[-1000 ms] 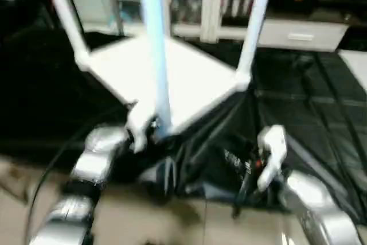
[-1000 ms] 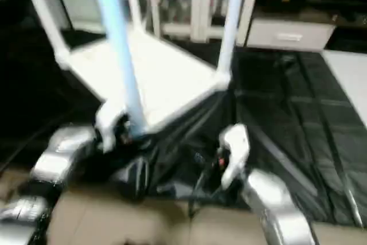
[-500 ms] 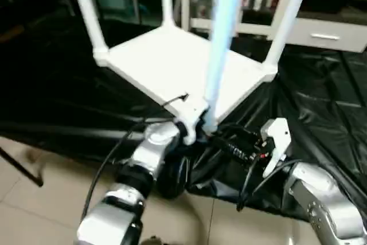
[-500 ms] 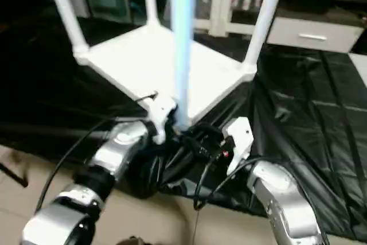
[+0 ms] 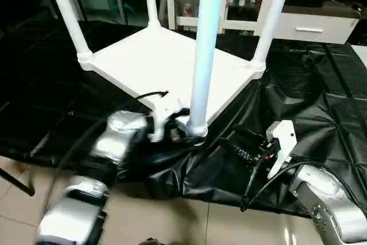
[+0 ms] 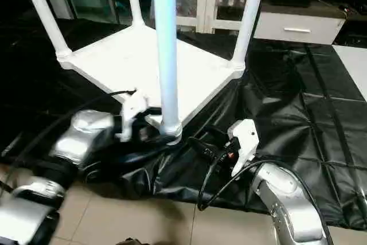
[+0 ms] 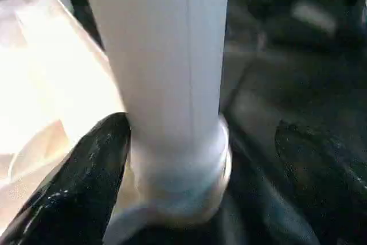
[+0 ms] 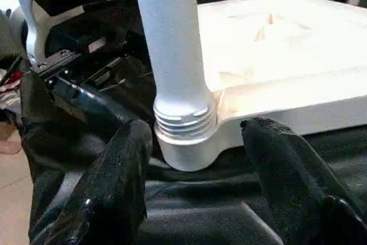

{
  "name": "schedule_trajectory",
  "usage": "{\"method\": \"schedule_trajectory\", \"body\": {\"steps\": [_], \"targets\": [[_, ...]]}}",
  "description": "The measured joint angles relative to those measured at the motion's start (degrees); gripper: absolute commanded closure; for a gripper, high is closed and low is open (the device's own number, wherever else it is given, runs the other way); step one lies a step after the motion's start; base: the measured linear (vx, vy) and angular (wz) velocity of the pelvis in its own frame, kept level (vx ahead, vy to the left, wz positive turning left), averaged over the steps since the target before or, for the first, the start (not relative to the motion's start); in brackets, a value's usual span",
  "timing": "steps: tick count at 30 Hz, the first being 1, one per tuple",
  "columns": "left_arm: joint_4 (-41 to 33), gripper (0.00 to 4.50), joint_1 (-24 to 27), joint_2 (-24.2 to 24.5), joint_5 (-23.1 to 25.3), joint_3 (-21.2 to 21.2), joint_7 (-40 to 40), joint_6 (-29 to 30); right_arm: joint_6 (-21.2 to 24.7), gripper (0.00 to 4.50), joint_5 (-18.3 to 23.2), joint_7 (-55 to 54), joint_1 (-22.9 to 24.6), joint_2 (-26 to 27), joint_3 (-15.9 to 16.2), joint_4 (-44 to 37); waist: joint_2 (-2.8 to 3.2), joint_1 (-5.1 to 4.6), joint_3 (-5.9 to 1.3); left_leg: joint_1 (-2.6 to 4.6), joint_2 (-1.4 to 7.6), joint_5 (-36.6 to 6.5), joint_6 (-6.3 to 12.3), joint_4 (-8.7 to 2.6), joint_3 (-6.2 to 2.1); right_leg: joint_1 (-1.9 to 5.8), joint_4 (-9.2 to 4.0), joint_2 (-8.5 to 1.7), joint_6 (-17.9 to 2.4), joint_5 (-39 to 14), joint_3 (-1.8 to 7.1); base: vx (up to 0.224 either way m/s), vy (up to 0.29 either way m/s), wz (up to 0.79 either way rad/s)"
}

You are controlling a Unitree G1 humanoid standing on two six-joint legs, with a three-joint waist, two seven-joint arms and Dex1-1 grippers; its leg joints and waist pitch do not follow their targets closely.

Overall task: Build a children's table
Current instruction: Rotate table base

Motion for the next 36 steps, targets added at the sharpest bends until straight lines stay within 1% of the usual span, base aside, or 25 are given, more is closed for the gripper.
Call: {"method": "schedule_trajectory", "body": {"steps": [1, 3, 5, 8, 9, 11, 15, 16, 18, 20, 21, 23, 24, 25, 27, 28, 29, 30, 32, 34, 36], "targets": [[3.55, 0.04, -2.46, -0.07, 2.20, -0.92, 1.06, -1.51, 0.04, 1.63, 0.00, 0.33, -0.44, 0.07, 0.14, -0.01, 0.01, 0.21, 0.00, 0.01, -0.02, -0.02, 0.04, 0.01, 0.12, -0.03, 0.00, -0.04, 0.00, 0.03, 0.10, 0.000, 0.000, 0.00], [7.78, 0.04, -5.45, -0.90, 4.42, -1.90, 2.20, -3.00, 0.16, 1.63, -0.01, 0.61, -0.69, 0.06, 0.32, -0.01, -0.02, 0.43, 0.01, 0.02, -0.02, -0.06, 0.08, 0.04, 0.25, -0.02, -0.02, -0.08, -0.01, 0.10, 0.16, 0.000, 0.000, 0.00], [9.11, 0.04, -6.69, -1.45, 5.67, -2.84, 2.51, -3.73, 0.22, 1.63, -0.03, 0.87, -0.83, 0.05, 0.64, -0.01, -0.01, 0.38, 0.01, 0.07, -0.02, -0.08, 0.11, 0.04, 0.41, -0.04, -0.03, -0.10, 0.00, 0.16, 0.29, 0.000, 0.000, 0.00], [11.61, 0.04, -8.26, -1.47, 8.26, -5.06, 4.06, -4.01, 0.29, 1.63, -0.07, 0.96, -0.86, -0.02, 1.03, -0.01, -0.01, 0.31, 0.02, 0.08, 0.01, -0.09, 0.09, 0.04, 0.44, -0.08, 0.00, -0.10, 0.03, 0.22, 0.30, 0.000, 0.000, 0.00], [12.31, 0.04, -8.94, -1.33, 9.11, -6.17, 4.53, -4.03, 0.30, 1.63, -0.08, 1.01, -0.86, -0.07, 1.10, -0.01, 0.00, 0.31, 0.02, 0.08, 0.03, -0.08, 0.08, 0.04, 0.44, -0.08, 0.02, -0.10, 0.04, 0.23, 0.29, 0.000, 0.000, 0.00], [14.34, 0.04, -10.91, -0.33, 12.47, -9.32, 4.69, -4.18, 0.37, 1.63, -0.12, 1.16, -0.87, -0.31, 1.45, -0.02, 0.02, 0.30, 0.02, 0.09, 0.05, -0.08, 0.07, 0.03, 0.48, -0.08, 0.02, -0.09, 0.07, 0.26, 0.28, 0.000, 0.000, 0.00], [18.22, 0.04, -14.34, 0.37, 16.11, -11.43, 4.66, -5.80, 0.38, 1.63, -0.64, 1.06, -0.92, -0.43, 1.68, -0.02, 0.04, 0.35, 0.01, 0.11, 0.05, -0.08, 0.07, 0.04, 0.55, -0.06, 0.00, -0.10, 0.06, 0.27, 0.31, 0.000, 0.000, 0.00], [19.10, 0.21, -14.95, 0.50, 16.62, -11.49, 4.72, -6.09, 0.37, 1.63, -1.10, 0.63, -1.02, -0.33, 1.68, -0.02, 0.04, 0.30, 0.01, 0.11, 0.05, -0.08, 0.07, 0.04, 0.57, -0.07, -0.01, -0.10, 0.05, 0.27, 0.33, 0.000, 0.000, 0.00], [19.84, 0.40, -15.35, 0.78, 17.48, -11.73, 5.56, -6.54, 0.28, 1.63, -2.37, -0.31, -1.70, -0.10, 1.69, 0.31, 0.05, 0.23, 0.01, 0.11, 0.06, -0.08, 0.07, 0.03, 0.57, -0.08, 0.00, -0.10, 0.05, 0.27, 0.32, 0.000, 0.000, 0.00], [20.65, 0.43, -15.98, 0.84, 18.37, -12.34, 7.16, -6.83, 0.14, 1.63, -2.79, -1.22, -2.79, 0.68, 1.72, 0.48, 0.05, 0.21, 0.01, 0.11, 0.08, -0.08, 0.07, 0.03, 0.57, -0.09, 0.02, -0.10, 0.05, 0.27, 0.31, 0.000, 0.000, 0.00], [21.44, 0.43, -16.61, 0.95, 18.81, -12.76, 8.10, -6.80, -0.01, 1.63, -2.81, -1.60, -3.23, 1.35, 2.13, 0.47, 0.05, 0.24, 0.01, 0.11, 0.09, -0.08, 0.07, 0.03, 0.57, -0.09, 0.02, -0.09, 0.05, 0.27, 0.30, 0.000, 0.000, 0.00], [21.98, 0.70, -17.48, 1.45, 19.54, -13.19, 9.34, -6.81, -0.06, 1.63, -2.82, -1.58, -3.24, 2.10, 3.37, 0.47, 0.06, 0.38, 0.02, 0.10, 0.09, -0.08, 0.08, 0.02, 0.57, -0.09, 0.00, -0.09, 0.05, 0.27, 0.29, 0.000, 0.000, 0.00], [22.19, 0.70, -17.75, 1.72, 19.83, -13.47, 9.90, -6.91, -0.06, 1.63, -2.84, -1.56, -3.23, 2.29, 3.88, 0.47, 0.05, 0.40, 0.02, 0.09, 0.08, -0.08, 0.08, 0.03, 0.58, -0.09, -0.01, -0.10, 0.05, 0.27, 0.30, 0.000, 0.000, 0.00], [22.45, 0.81, -17.84, 2.00, 20.24, -13.77, 10.43, -7.11, -0.06, 1.63, -2.85, -1.56, -3.23, 2.50, 4.33, 0.47, 0.05, 0.41, 0.02, 0.09, 0.08, -0.09, 0.09, 0.03, 0.59, -0.08, -0.03, -0.10, 0.05, 0.27, 0.30, 0.000, 0.000, 0.00], [23.13, 0.83, -17.84, 2.09, 21.79, -14.32, 12.21, -8.27, -0.06, 1.63, -3.33, -1.58, -3.30, 3.00, 4.67, 0.64, 0.04, 0.55, 0.02, 0.08, 0.08, -0.08, 0.09, 0.04, 0.59, -0.08, -0.03, -0.10, 0.05, 0.27, 0.30, 0.000, 0.000, 0.00], [23.43, 1.02, -17.95, 2.03, 22.59, -14.82, 13.25, -8.95, -0.06, 1.63, -3.75, -1.59, -3.41, 3.46, 4.85, 0.76, 0.04, 0.56, 0.02, 0.08, 0.08, -0.08, 0.09, 0.04, 0.59, -0.08, -0.02, -0.10, 0.05, 0.27, 0.30, 0.000, 0.000, 0.00], [23.67, 1.02, -18.10, 1.97, 23.27, -15.14, 13.84, -9.19, -0.06, 1.63, -3.93, -1.60, -3.49, 3.64, 5.07, 0.80, 0.04, 0.52, 0.02, 0.08, 0.08, -0.08, 0.09, 0.05, 0.59, -0.08, -0.01, -0.10, 0.05, 0.28, 0.31, 0.000, 0.000, 0.00], [23.91, 1.15, -18.32, 1.97, 24.09, -15.79, 14.61, -9.61, -0.06, 1.63, -4.12, -1.58, -3.80, 3.79, 5.31, 1.06, 0.04, 0.50, 0.02, 0.08, 0.09, -0.08, 0.08, 0.05, 0.59, -0.08, 0.00, -0.10, 0.05, 0.30, 0.30, 0.000, 0.000, 0.00], [24.40, 1.26, -18.71, 1.83, 25.11, -16.33, 16.12, -10.07, -0.12, 1.63, -4.53, -1.64, -5.15, 4.16, 5.58, 1.71, 0.05, 0.33, 0.02, 0.09, 0.09, -0.08, 0.08, 0.05, 0.59, -0.08, 0.01, -0.10, 0.05, 0.34, 0.31, 0.000, 0.000, 0.00], [24.97, 1.32, -18.76, 1.21, 25.30, -16.56, 18.23, -11.13, -0.50, 1.63, -4.81, -1.89, -6.45, 4.43, 5.76, 3.12, 0.05, 0.39, 0.03, 0.10, 0.09, -0.07, 0.08, 0.04, 0.59, -0.08, 0.01, -0.10, 0.05, 0.35, 0.31, 0.000, 0.000, 0.00], [25.23, 1.54, -18.76, 0.46, 25.85, -16.69, 20.22, -11.92, -1.14, 1.63, -5.12, -2.14, -7.29, 4.72, 5.98, 4.09, 0.05, 0.44, 0.02, 0.10, 0.09, -0.07, 0.08, 0.05, 0.59, -0.07, 0.00, -0.10, 0.05, 0.35, 0.31, 0.000, 0.000, 0.00]]}}
